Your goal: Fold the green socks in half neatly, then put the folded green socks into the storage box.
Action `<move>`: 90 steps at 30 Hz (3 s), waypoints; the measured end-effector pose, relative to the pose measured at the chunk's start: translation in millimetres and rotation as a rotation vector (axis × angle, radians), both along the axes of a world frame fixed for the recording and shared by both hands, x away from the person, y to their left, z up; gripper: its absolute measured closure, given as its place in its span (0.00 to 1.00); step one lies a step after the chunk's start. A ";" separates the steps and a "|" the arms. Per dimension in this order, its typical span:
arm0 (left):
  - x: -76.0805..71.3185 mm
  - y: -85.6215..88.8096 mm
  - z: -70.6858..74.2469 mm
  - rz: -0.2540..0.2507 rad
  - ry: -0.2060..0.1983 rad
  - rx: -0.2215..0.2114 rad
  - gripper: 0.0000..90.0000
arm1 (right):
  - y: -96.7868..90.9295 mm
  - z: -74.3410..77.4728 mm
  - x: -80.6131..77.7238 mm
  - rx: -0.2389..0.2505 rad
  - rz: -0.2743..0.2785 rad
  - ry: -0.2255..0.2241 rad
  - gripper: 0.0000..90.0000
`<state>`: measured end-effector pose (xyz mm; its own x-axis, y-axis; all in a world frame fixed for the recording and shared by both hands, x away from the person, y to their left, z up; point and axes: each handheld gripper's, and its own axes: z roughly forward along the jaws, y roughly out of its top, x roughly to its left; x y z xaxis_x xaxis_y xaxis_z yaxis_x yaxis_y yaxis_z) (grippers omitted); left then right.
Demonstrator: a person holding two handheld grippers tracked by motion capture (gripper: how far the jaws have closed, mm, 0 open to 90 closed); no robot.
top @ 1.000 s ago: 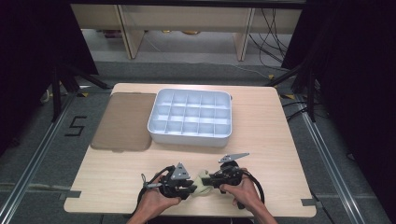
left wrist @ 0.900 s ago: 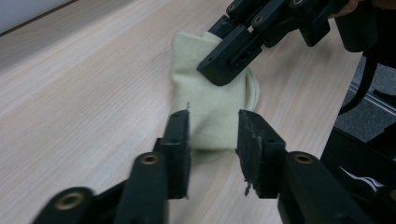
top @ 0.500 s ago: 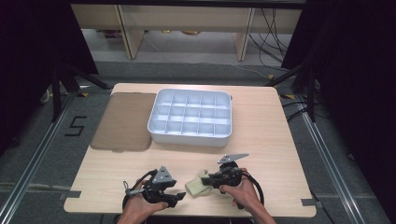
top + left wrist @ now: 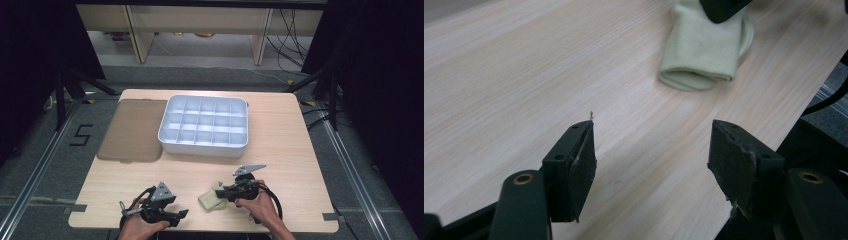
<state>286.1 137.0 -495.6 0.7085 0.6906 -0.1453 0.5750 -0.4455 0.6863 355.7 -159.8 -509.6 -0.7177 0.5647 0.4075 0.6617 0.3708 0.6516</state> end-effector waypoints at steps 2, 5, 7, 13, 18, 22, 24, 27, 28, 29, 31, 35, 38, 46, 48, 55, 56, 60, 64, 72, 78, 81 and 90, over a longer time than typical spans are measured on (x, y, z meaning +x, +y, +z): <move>-2.6 4.1 -2.3 0.010 0.006 0.007 0.38 | 0.2 0.3 0.1 -0.002 -0.001 -0.001 0.84; -4.8 8.1 -5.6 0.012 0.005 0.018 0.38 | 0.4 1.0 0.0 -0.013 -0.009 -0.007 0.84; -7.4 8.8 -7.2 0.027 0.010 0.009 0.38 | 0.7 1.1 0.5 -0.012 -0.010 -0.010 0.84; -7.5 11.6 -8.7 0.017 -0.005 0.023 0.36 | 3.8 3.9 0.8 0.000 -0.002 0.005 0.84; -8.4 13.5 -8.6 0.026 -0.024 0.021 0.34 | 2.4 8.7 2.0 -0.001 0.004 -0.029 0.85; -8.2 14.9 -8.5 0.029 -0.032 0.028 0.33 | -0.8 13.7 3.5 0.004 0.005 -0.044 0.85; -9.4 15.4 -10.4 0.060 -0.020 0.007 0.33 | -2.7 16.6 3.2 0.007 -0.001 -0.047 0.85; -9.0 15.7 -10.0 0.067 -0.022 0.011 0.33 | -4.9 23.2 1.3 0.014 -0.015 -0.035 0.85; -9.4 15.9 -9.0 0.052 -0.024 0.014 0.33 | -6.6 25.1 2.2 0.010 -0.015 -0.049 0.85; -9.4 15.9 -9.0 0.052 -0.024 0.014 0.33 | -8.7 26.4 4.2 0.007 -0.007 -0.073 0.85; -8.8 16.2 -9.3 0.036 -0.030 0.024 0.33 | -10.0 28.2 4.9 0.004 -0.007 -0.080 0.85; -8.9 15.7 -9.0 0.035 -0.028 0.026 0.33 | -13.4 34.5 5.3 -0.020 -0.004 -0.098 0.85; -8.8 16.3 -8.5 0.038 -0.024 0.031 0.33 | -15.5 40.3 5.4 -0.018 -0.017 -0.086 0.85; -8.8 16.9 -8.0 0.041 -0.025 0.030 0.33 | -23.7 61.0 14.0 -0.066 -0.021 -0.139 0.85; -9.1 16.4 -8.0 0.043 -0.024 0.026 0.33 | -25.0 67.9 14.5 -0.067 -0.031 -0.142 0.85; -9.1 15.8 -8.9 0.066 -0.027 0.026 0.33 | -36.3 91.0 23.5 -0.082 -0.055 -0.172 0.85; -9.3 15.6 -8.7 0.068 -0.027 0.027 0.33 | -39.7 98.2 26.1 -0.114 -0.057 -0.185 0.85; -9.6 15.7 -8.1 0.060 -0.024 0.021 0.33 | -43.6 107.3 31.3 -0.132 -0.052 -0.215 0.85; -9.1 16.3 -8.0 0.059 -0.025 0.022 0.33 | -49.2 121.8 37.0 -0.177 -0.064 -0.230 0.85; -9.4 16.9 -6.6 0.033 -0.028 0.033 0.33 | -53.3 143.0 44.4 -0.194 -0.084 -0.244 0.85; -9.5 16.6 -6.7 0.038 -0.026 0.030 0.33 | -55.1 156.7 51.4 -0.210 -0.119 -0.245 0.85; -9.7 16.2 -6.7 0.037 -0.027 0.027 0.33 | -56.2 162.0 56.7 -0.233 -0.114 -0.252 0.85; -10.3 14.4 -8.0 0.038 -0.014 0.020 0.33 | -54.9 165.5 76.0 -0.278 -0.131 -0.259 0.85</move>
<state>275.8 151.4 -503.6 0.6837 0.7196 -0.1215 0.5822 -0.4374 0.6854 431.7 -214.8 -344.1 -0.6911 0.7216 0.0412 0.5423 0.4801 0.6895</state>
